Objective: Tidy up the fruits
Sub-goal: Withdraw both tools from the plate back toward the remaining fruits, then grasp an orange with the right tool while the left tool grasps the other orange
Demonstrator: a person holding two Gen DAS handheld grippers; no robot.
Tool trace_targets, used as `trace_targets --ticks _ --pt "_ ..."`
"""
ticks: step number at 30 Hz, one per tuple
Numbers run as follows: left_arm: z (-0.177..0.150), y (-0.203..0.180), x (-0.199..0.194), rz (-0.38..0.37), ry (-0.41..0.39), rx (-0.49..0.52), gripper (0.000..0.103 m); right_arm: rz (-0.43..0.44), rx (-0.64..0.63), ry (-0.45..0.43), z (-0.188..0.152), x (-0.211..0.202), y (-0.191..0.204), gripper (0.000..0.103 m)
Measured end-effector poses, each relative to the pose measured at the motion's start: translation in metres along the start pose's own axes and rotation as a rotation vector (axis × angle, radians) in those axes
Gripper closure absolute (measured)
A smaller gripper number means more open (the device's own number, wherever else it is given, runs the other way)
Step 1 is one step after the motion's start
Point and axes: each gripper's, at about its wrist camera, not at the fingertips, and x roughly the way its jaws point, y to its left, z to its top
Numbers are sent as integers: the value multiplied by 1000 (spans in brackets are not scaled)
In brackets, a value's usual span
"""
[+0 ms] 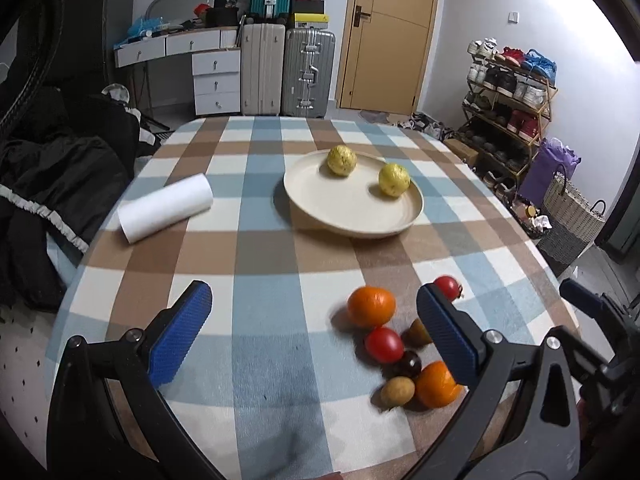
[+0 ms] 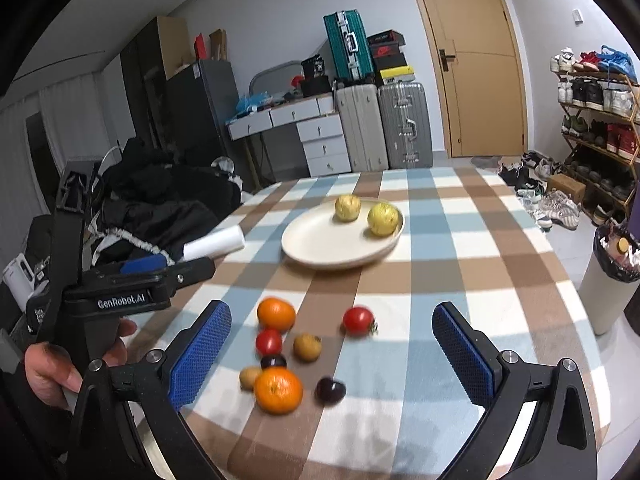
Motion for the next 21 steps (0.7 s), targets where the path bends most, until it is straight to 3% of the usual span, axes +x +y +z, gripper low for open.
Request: trace_targets --ticks 9,16,21 --pt "-16 16 13 6 26 -24 1 47 64 83 -35 22 -4 1" --pt "-23 31 21 26 43 -44 1 81 10 120 -55 37 20 3" --pt "-24 33 23 27 46 -43 1 59 -64 138 -61 46 34 16"
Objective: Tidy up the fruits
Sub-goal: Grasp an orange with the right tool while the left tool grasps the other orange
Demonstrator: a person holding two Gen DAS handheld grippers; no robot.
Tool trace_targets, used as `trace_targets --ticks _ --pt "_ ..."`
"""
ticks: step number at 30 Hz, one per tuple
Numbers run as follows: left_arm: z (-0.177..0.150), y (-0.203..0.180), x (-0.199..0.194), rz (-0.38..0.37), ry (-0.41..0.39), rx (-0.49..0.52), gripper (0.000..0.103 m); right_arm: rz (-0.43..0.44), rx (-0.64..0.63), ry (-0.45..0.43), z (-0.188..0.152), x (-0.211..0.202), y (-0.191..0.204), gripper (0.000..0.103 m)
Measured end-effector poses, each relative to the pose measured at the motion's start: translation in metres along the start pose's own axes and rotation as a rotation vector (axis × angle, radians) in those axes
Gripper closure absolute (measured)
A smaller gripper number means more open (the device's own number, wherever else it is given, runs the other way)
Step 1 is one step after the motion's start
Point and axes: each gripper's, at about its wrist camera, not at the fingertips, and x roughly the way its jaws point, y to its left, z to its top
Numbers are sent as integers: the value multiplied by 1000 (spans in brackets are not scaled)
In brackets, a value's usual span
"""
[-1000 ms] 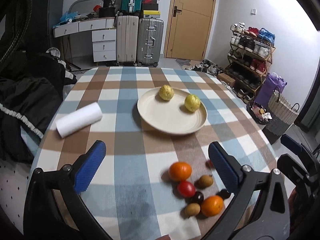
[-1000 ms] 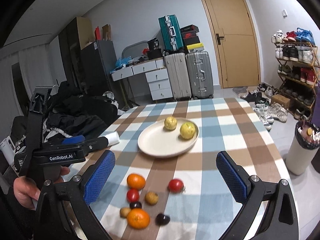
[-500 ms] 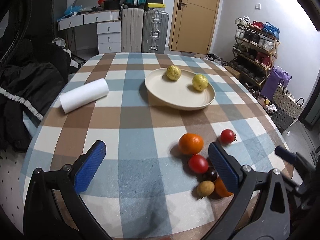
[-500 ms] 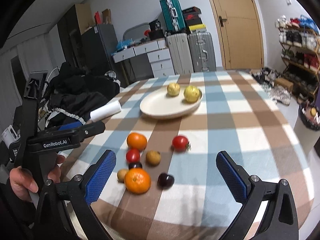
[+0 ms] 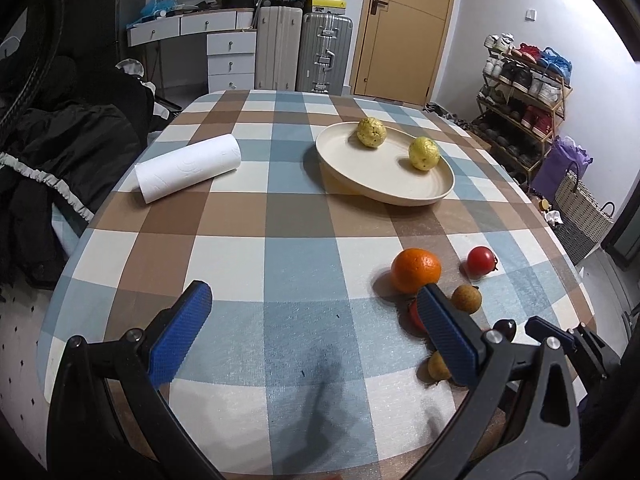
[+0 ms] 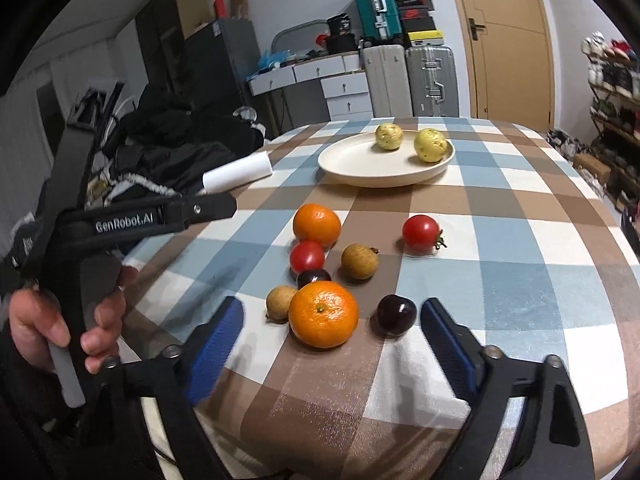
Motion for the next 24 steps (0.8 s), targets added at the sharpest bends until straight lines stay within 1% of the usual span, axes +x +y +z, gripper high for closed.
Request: trace_targets --ticks 1,6,8,10,12,15,17,18,19,24 --pt "0 0 1 0 0 1 1 -8 -12 5 0 2 2 19" --pt "0 2 2 -1 8 -2 1 -27 -66 14 1 7 10 26" --pt "-1 2 3 -2 10 -2 1 -32 -90 19 1 9 12 32" --pt "-1 2 3 -2 10 -3 1 -40 -107 23 1 10 15 32" --pt "-1 2 3 -2 11 -2 1 -41 -128 32 1 12 17 38" --pt "-1 2 3 -2 10 -2 1 -72 -162 47 1 17 20 45" --pt "-1 2 3 -2 9 -3 1 -85 -182 55 0 19 22 53" --pt "-1 2 3 -2 9 -2 1 -89 -193 56 0 20 23 55" --pt "-1 2 3 -3 9 -2 1 -95 -204 59 0 21 24 59" --pt "-1 2 4 -6 12 0 1 -92 -218 64 0 23 24 60"
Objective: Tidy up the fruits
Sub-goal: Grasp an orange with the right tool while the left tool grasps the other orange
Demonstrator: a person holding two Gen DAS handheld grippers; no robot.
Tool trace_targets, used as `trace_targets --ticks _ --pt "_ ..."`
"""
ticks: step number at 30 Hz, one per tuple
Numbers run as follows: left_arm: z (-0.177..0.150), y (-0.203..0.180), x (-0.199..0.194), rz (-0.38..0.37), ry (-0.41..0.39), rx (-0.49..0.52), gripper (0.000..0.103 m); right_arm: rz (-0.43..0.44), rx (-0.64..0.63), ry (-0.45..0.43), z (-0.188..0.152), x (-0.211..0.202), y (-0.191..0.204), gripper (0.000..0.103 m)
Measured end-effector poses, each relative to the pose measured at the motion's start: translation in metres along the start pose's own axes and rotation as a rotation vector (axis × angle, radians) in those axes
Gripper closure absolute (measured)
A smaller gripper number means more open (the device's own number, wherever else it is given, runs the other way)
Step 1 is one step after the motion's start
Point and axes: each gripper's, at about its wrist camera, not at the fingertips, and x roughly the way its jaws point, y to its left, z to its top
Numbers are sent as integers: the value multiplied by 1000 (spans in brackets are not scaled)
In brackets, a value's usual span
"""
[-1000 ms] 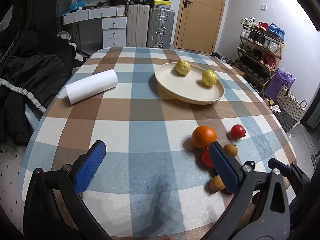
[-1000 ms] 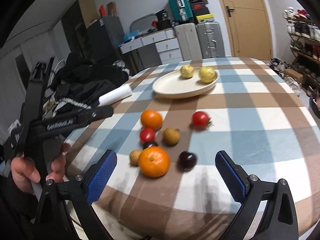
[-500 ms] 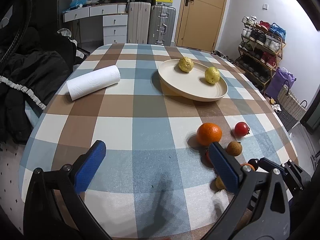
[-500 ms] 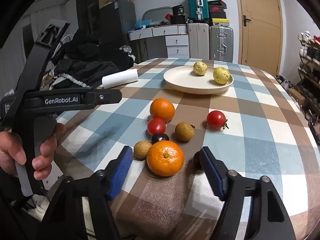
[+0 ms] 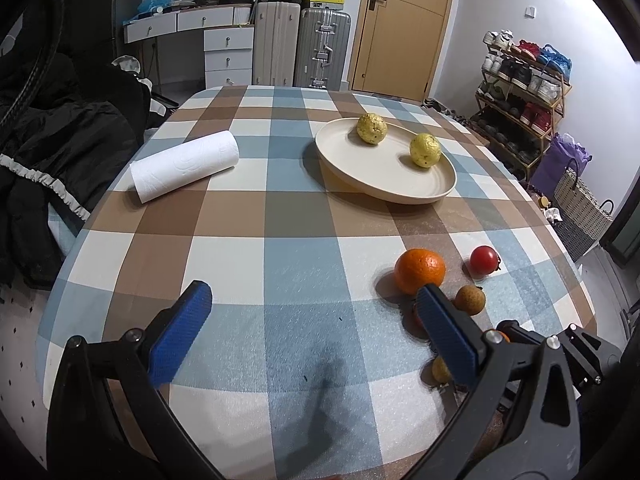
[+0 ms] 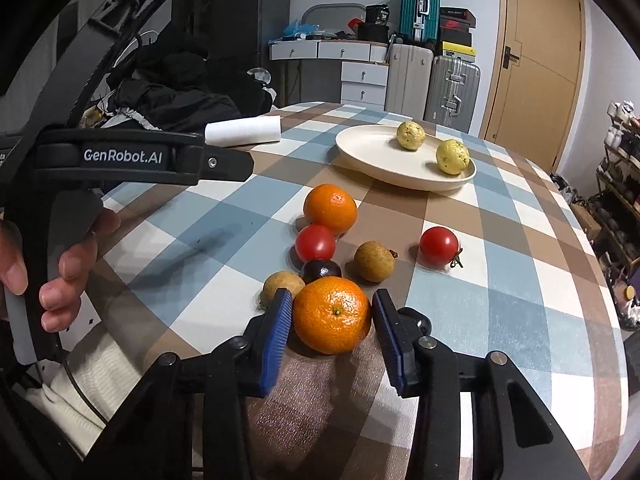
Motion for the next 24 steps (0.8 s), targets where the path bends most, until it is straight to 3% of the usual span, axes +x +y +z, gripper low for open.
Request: trace_targets --ticks 10,24 --pt "17 -6 15 -44 16 28 1 59 85 -45 2 -7 -17 62" --pt "30 -41 70 -179 184 113 1 59 151 -115 14 -17 -43 62"
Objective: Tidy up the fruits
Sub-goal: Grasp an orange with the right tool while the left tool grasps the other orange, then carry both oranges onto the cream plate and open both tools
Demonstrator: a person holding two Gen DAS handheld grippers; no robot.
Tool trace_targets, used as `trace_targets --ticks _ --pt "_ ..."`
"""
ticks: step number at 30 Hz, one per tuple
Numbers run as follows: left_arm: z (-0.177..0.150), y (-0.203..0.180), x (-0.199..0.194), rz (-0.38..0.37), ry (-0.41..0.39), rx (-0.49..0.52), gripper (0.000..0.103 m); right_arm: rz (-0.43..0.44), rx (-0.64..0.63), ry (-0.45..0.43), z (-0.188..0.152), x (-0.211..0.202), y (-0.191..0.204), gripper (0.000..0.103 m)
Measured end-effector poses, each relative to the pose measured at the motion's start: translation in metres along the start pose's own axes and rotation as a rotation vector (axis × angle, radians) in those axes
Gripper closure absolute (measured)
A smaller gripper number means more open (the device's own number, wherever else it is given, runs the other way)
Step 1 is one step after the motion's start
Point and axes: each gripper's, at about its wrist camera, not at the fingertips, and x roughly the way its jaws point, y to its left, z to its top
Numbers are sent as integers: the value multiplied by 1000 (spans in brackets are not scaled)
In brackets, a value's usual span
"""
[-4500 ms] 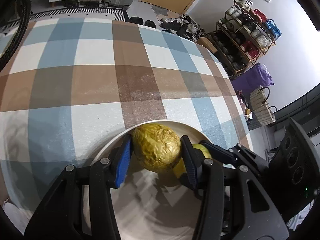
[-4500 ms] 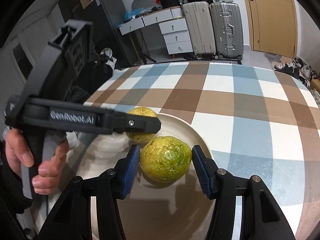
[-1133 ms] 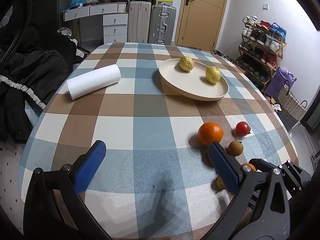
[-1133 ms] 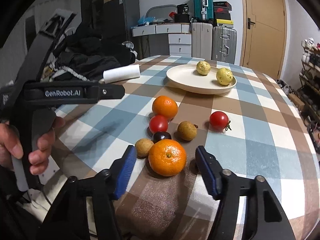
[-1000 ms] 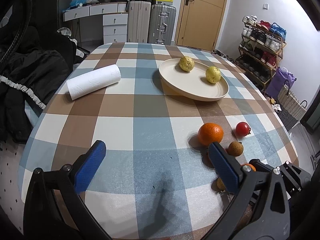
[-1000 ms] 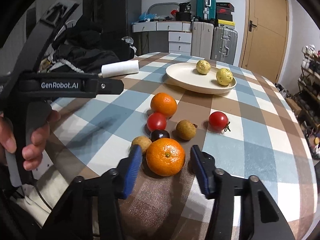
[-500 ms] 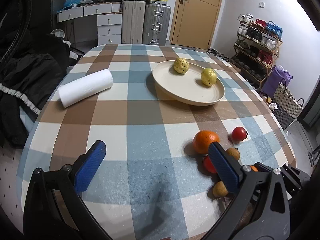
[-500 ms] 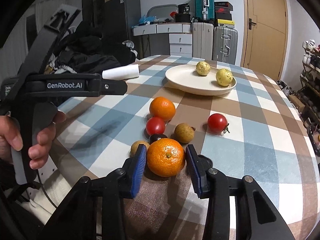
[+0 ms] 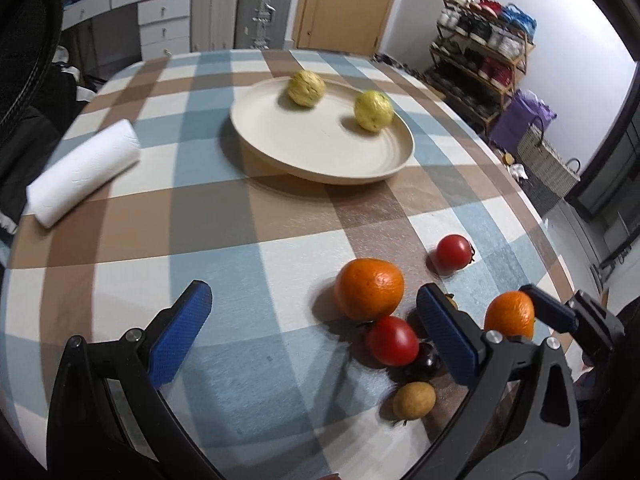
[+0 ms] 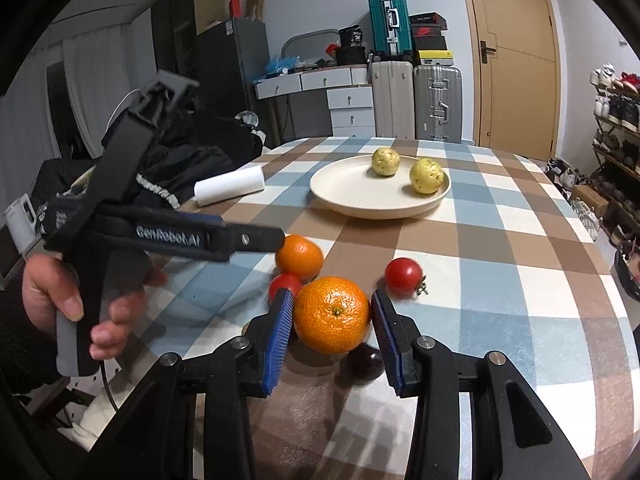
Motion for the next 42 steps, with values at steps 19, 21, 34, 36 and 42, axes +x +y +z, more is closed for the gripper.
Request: trace_targets --ticks 19,21,34,36,42 --pt "10 -2 24 -161 68 -4 45 13 31 -5 8 6 -19 62" --pt "8 -3 23 -179 66 -3 52 12 31 -8 9 6 -20 62" --pt "7 -5 13 -198 37 -4 65 15 42 -11 11 6 -21 62" --pt "9 -3 9 -194 24 -7 65 26 64 -16 12 5 -24 62" --pt "21 1 0 -198 -6 -5 66 42 97 -30 25 5 -33 62"
